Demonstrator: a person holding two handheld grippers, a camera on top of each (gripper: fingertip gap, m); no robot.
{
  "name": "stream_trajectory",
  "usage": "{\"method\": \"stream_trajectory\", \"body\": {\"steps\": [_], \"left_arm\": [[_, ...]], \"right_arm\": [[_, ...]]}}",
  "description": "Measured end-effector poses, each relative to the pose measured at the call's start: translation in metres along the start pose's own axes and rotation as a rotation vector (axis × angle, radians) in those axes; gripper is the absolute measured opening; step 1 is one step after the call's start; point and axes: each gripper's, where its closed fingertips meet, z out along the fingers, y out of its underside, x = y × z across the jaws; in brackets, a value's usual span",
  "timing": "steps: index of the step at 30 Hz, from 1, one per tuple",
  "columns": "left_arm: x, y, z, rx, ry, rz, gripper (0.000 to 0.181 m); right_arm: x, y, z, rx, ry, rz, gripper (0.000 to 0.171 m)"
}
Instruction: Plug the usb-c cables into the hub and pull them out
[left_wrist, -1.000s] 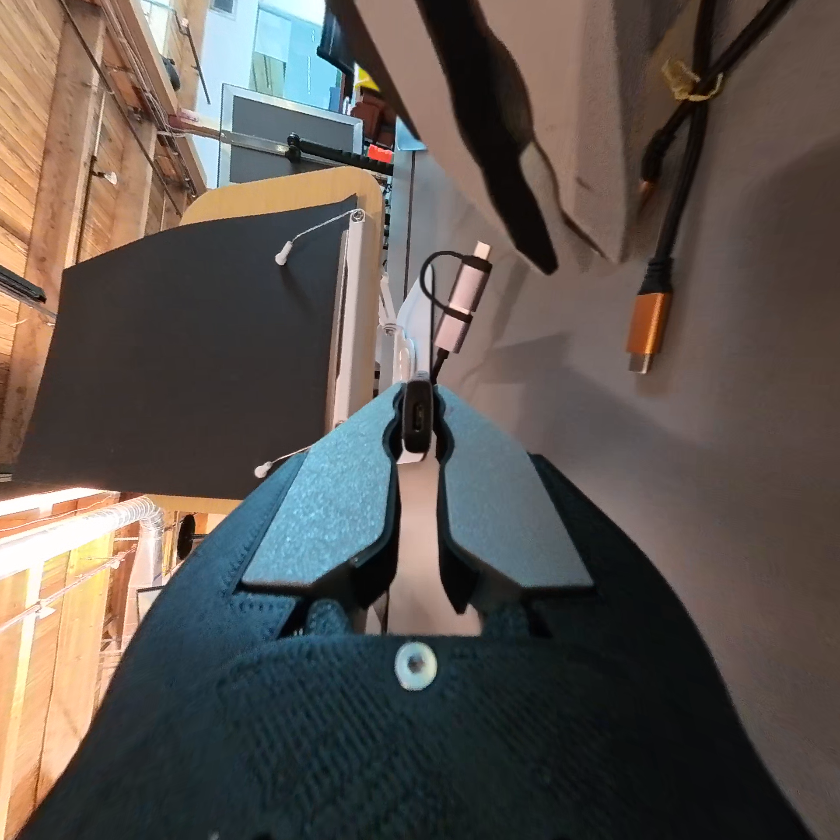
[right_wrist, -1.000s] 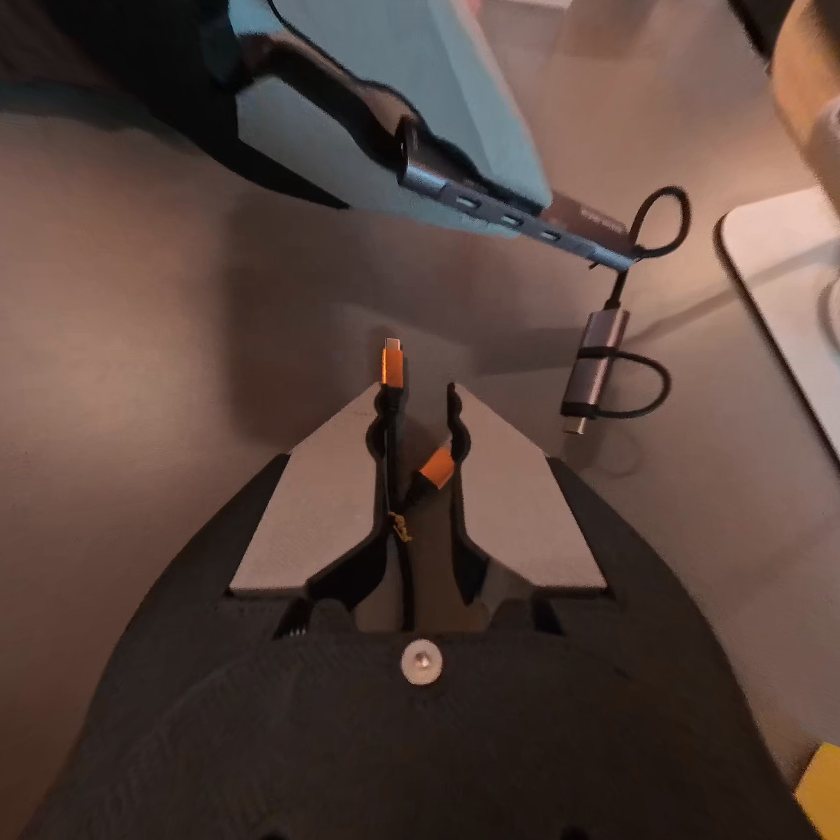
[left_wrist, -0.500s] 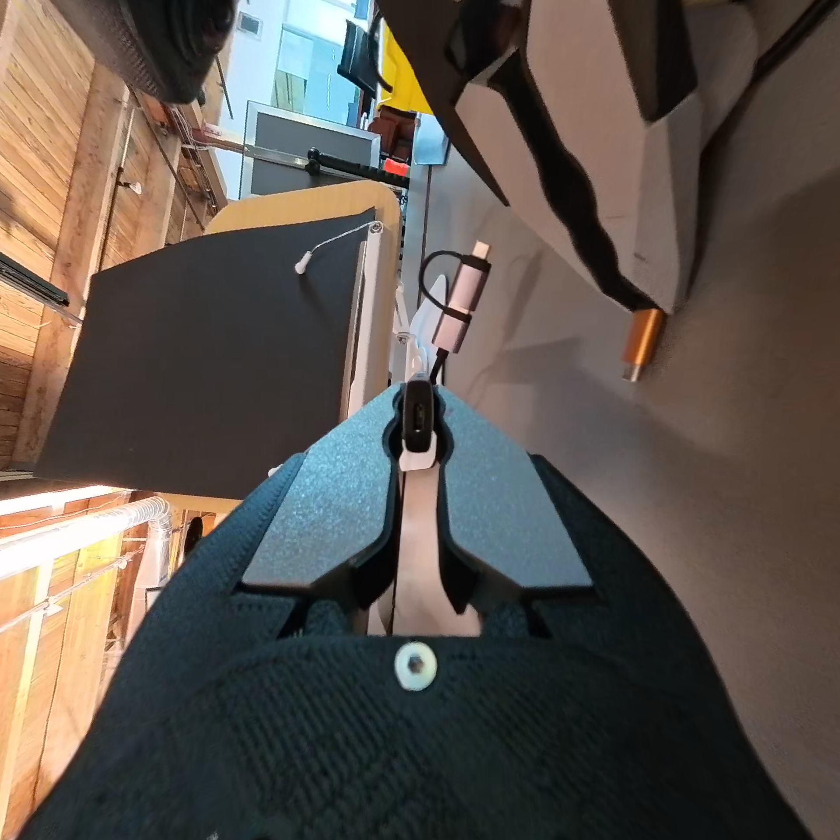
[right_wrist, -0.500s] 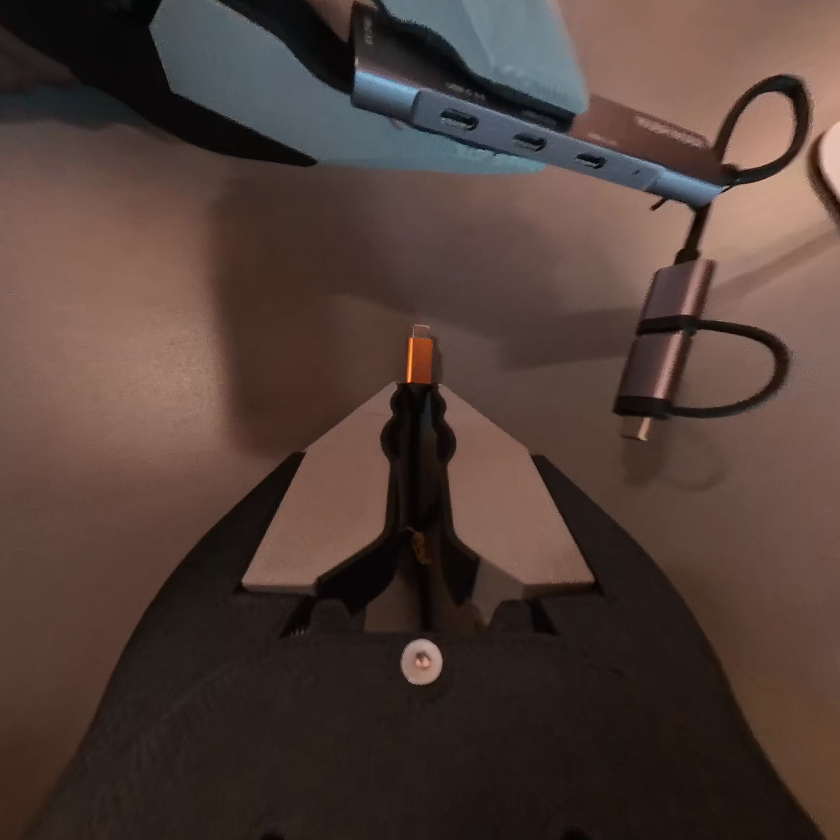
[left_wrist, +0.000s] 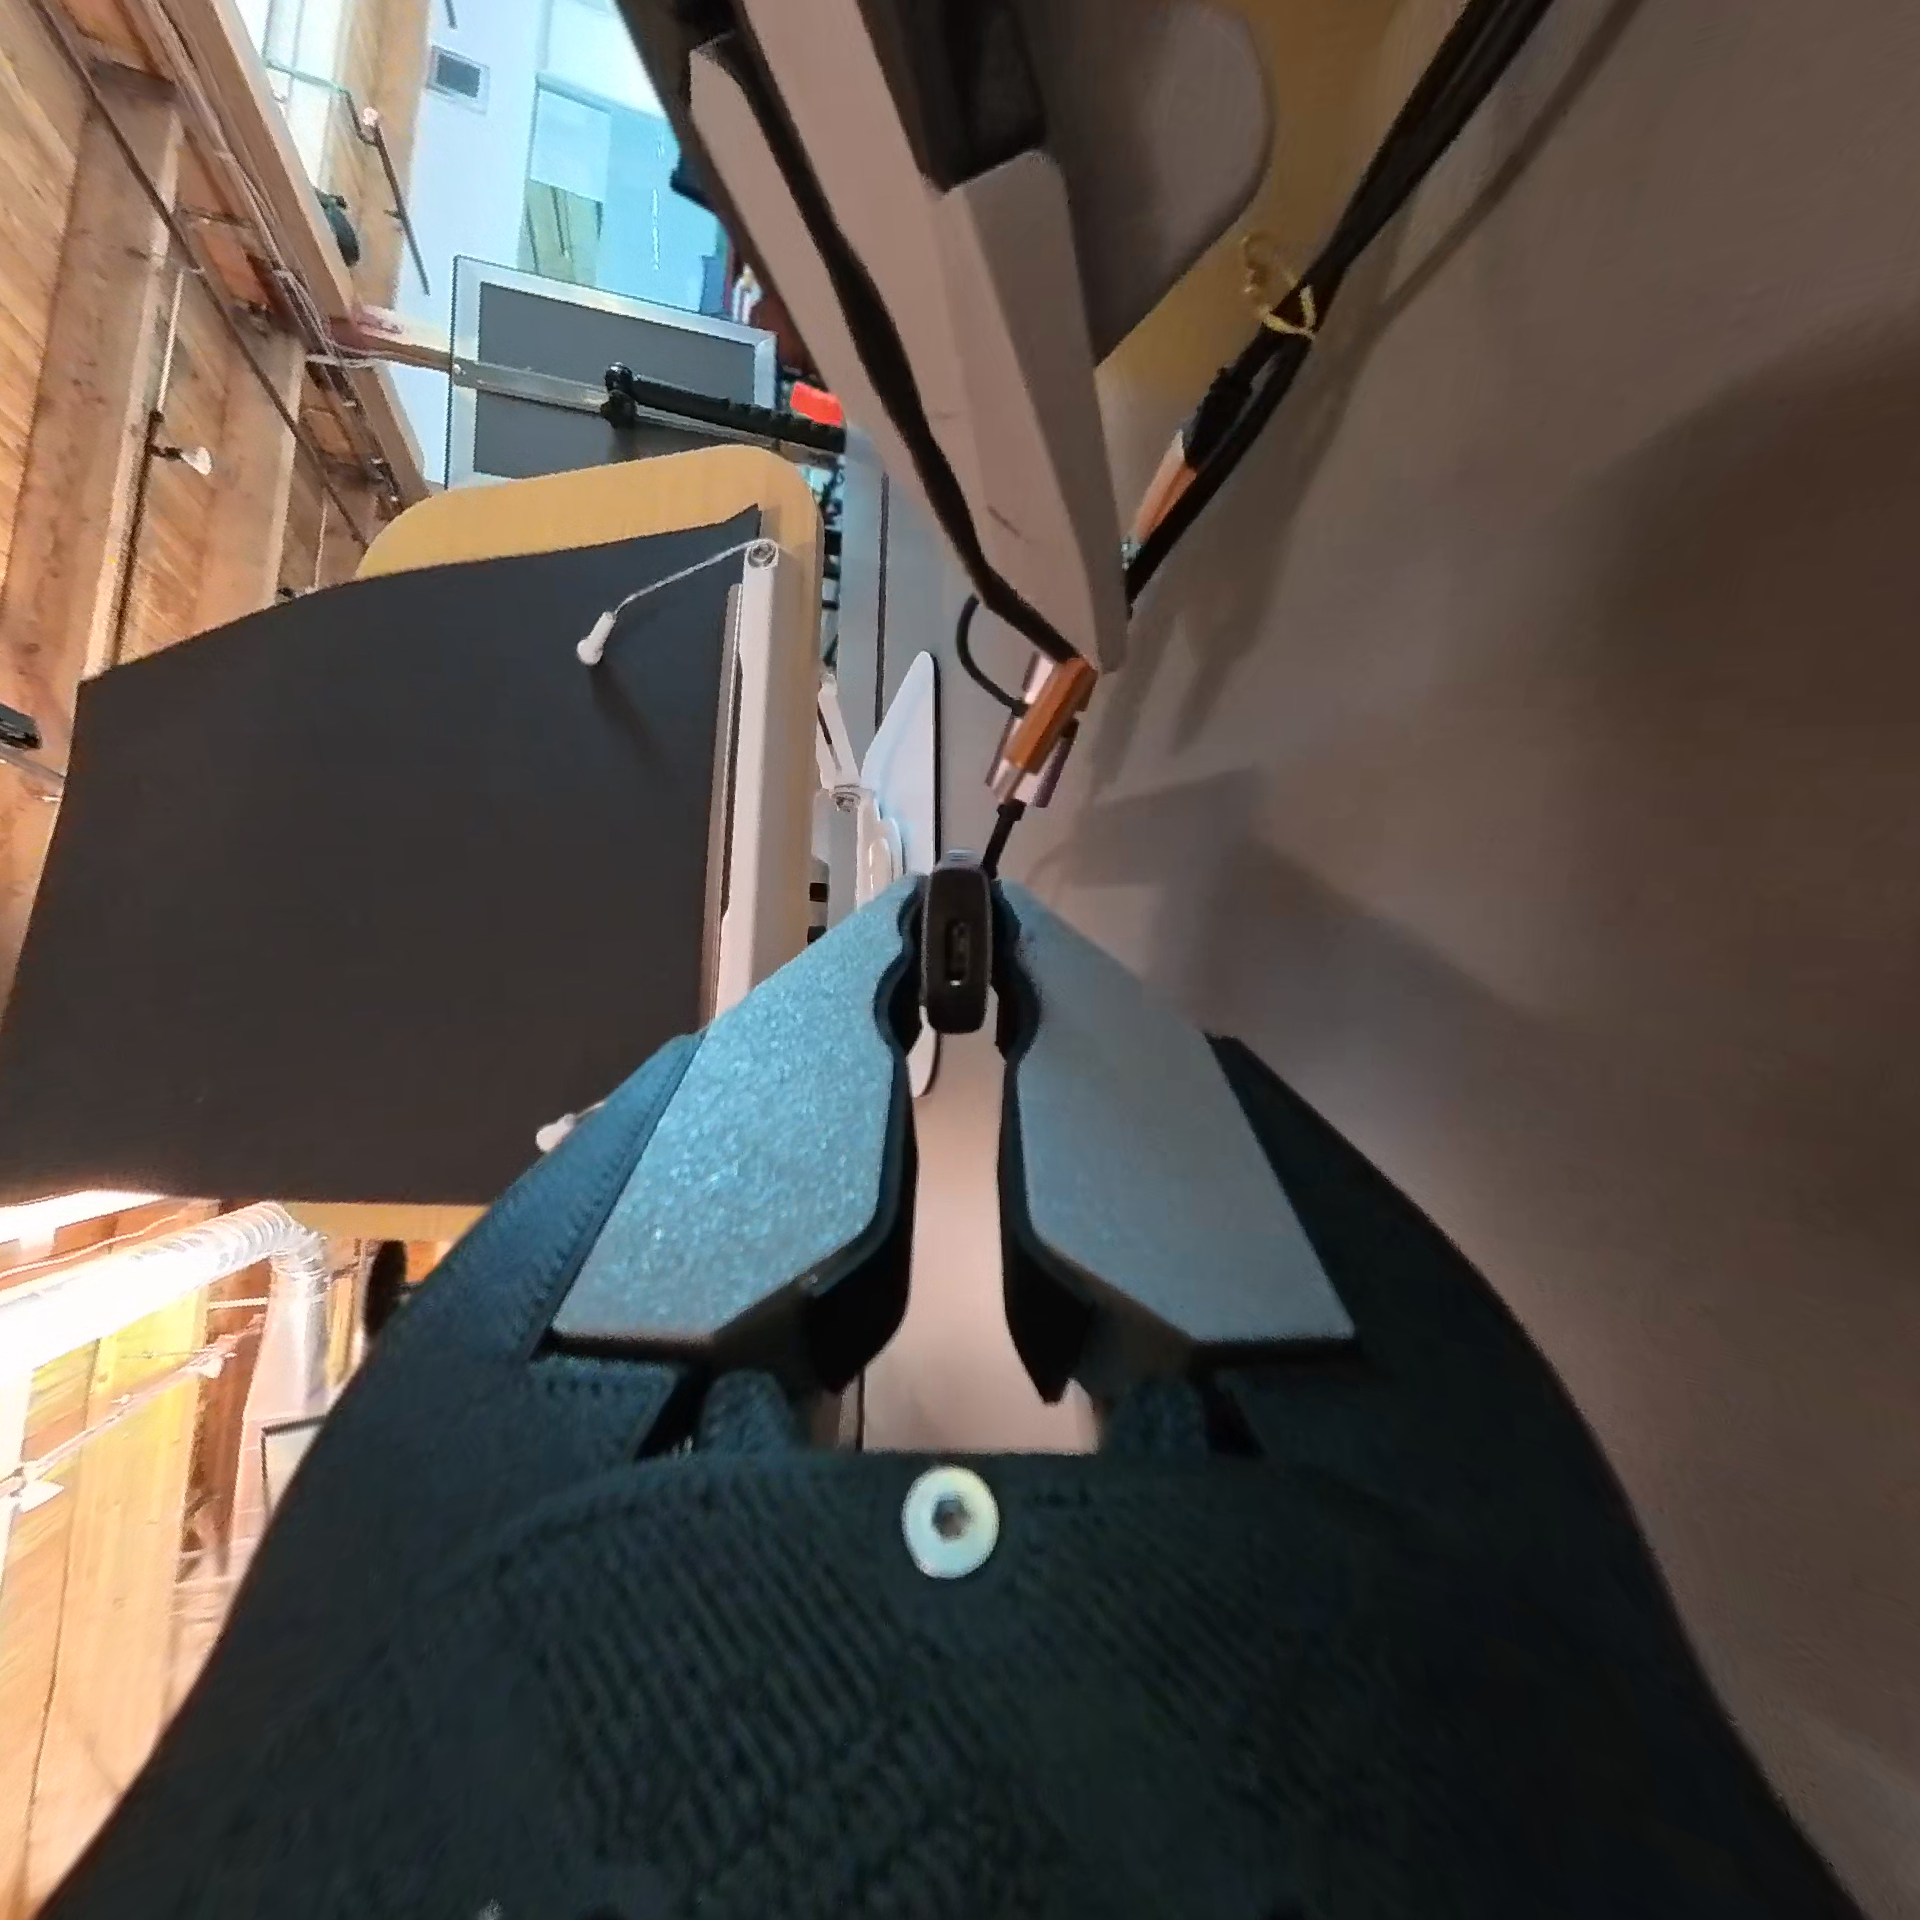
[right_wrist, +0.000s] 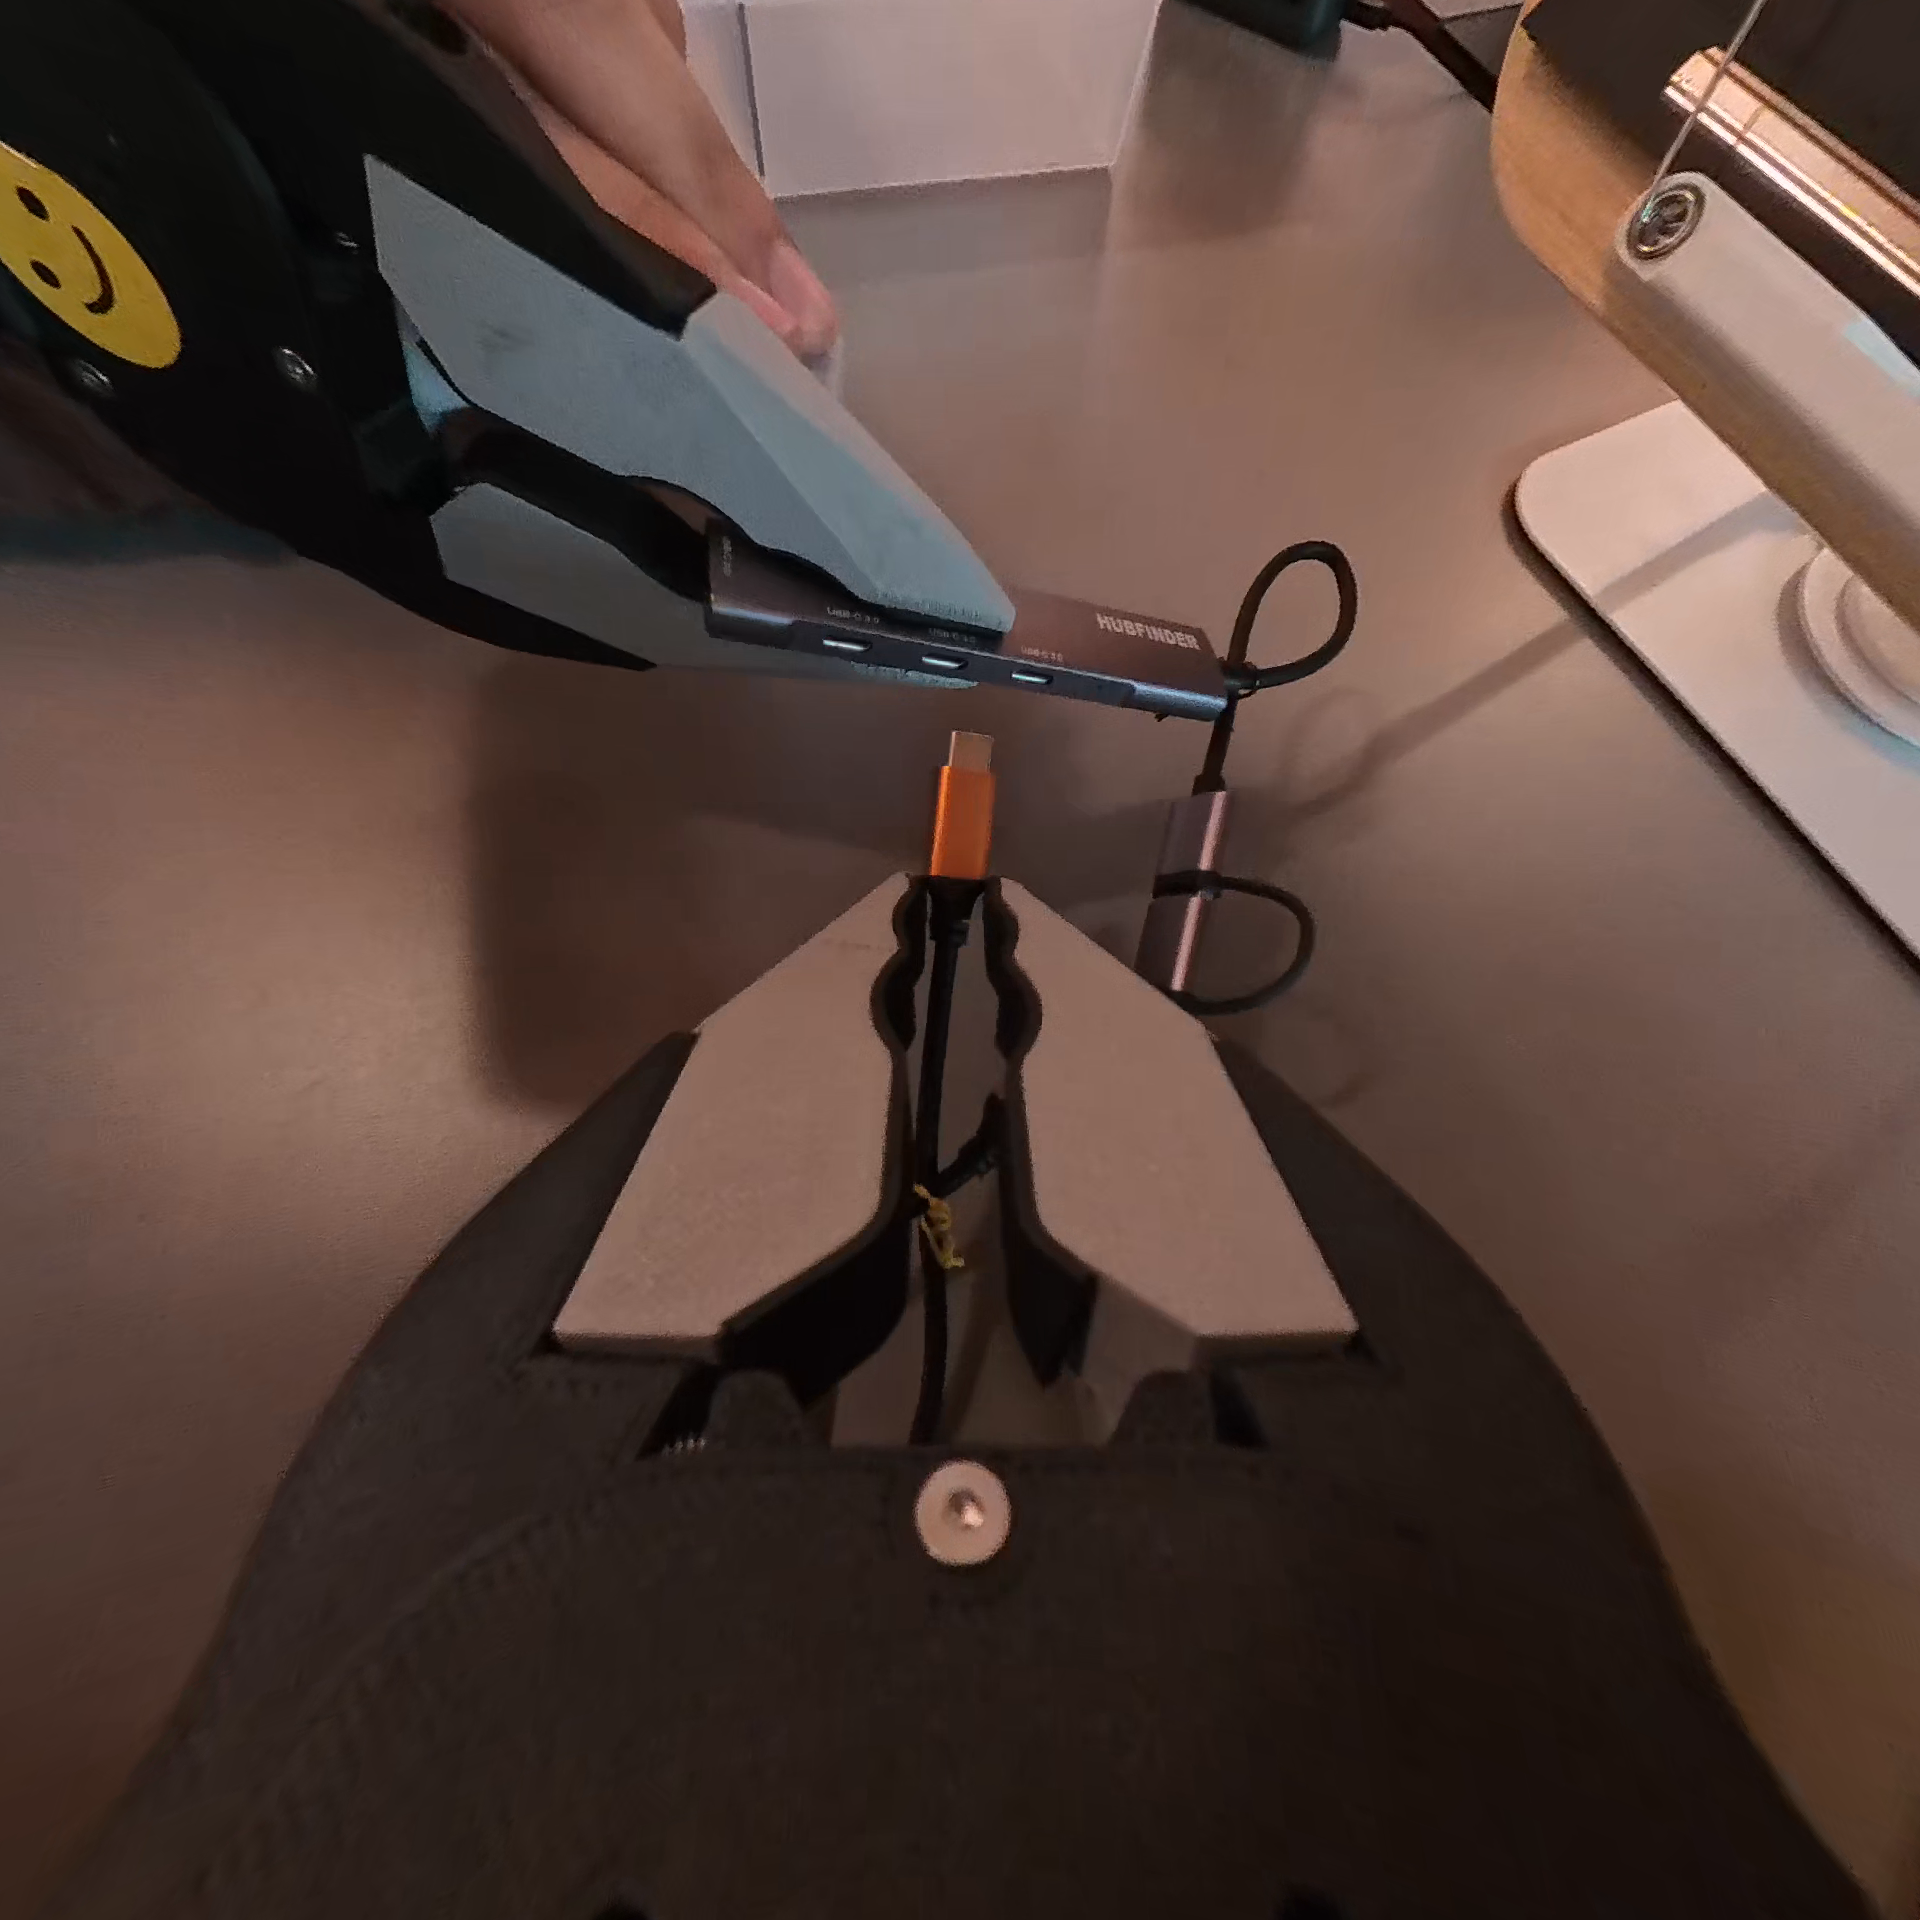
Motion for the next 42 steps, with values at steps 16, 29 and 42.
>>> {"method": "stream_trajectory", "body": {"steps": [16,29,42], "left_arm": [[0.012,-0.006,0.005,-0.049,-0.002,0.192,0.007],[0.014,-0.009,0.003,-0.074,0.002,0.264,0.007],[0.012,-0.014,0.003,-0.032,0.016,0.172,0.007]], "right_arm": [[-0.003,0.003,0.004,-0.038,0.046,-0.079,0.007],[-0.009,0.003,0.003,-0.022,-0.039,-0.030,0.007],[-0.009,0.000,-0.002,0.012,-0.098,0.023,0.007]]}}
